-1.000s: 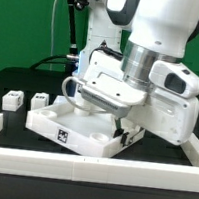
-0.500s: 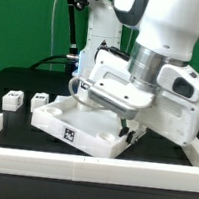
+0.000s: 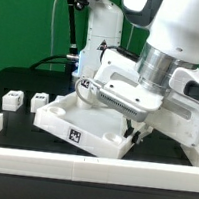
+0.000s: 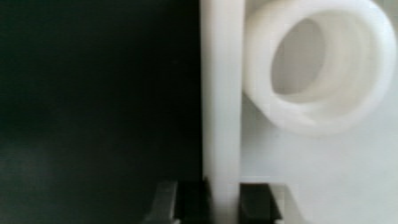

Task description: Assemble square table

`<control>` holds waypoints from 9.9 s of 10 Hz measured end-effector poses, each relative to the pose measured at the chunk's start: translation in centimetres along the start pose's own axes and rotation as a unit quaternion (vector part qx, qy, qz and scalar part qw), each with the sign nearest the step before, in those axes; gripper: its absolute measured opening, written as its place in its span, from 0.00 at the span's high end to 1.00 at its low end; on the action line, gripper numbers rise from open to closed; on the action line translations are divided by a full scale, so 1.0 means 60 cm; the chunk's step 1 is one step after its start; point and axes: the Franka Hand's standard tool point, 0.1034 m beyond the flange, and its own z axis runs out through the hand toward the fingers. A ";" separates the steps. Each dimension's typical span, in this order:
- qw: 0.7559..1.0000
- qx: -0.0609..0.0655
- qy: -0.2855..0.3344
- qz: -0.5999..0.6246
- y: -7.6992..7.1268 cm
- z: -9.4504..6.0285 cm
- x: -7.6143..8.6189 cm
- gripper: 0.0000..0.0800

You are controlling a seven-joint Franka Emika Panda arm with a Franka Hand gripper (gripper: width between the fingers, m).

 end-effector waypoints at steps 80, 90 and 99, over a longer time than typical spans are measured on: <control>0.980 0.017 -0.019 -0.198 0.087 -0.023 0.030 0.20; 0.989 -0.005 -0.074 -0.130 -0.004 -0.125 0.022 0.19; 0.970 -0.053 -0.044 0.232 -0.047 -0.109 0.011 0.19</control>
Offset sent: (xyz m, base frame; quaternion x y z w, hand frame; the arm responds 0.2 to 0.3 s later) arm 0.0003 0.0143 -0.0027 0.0658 0.0130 -0.1370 0.9883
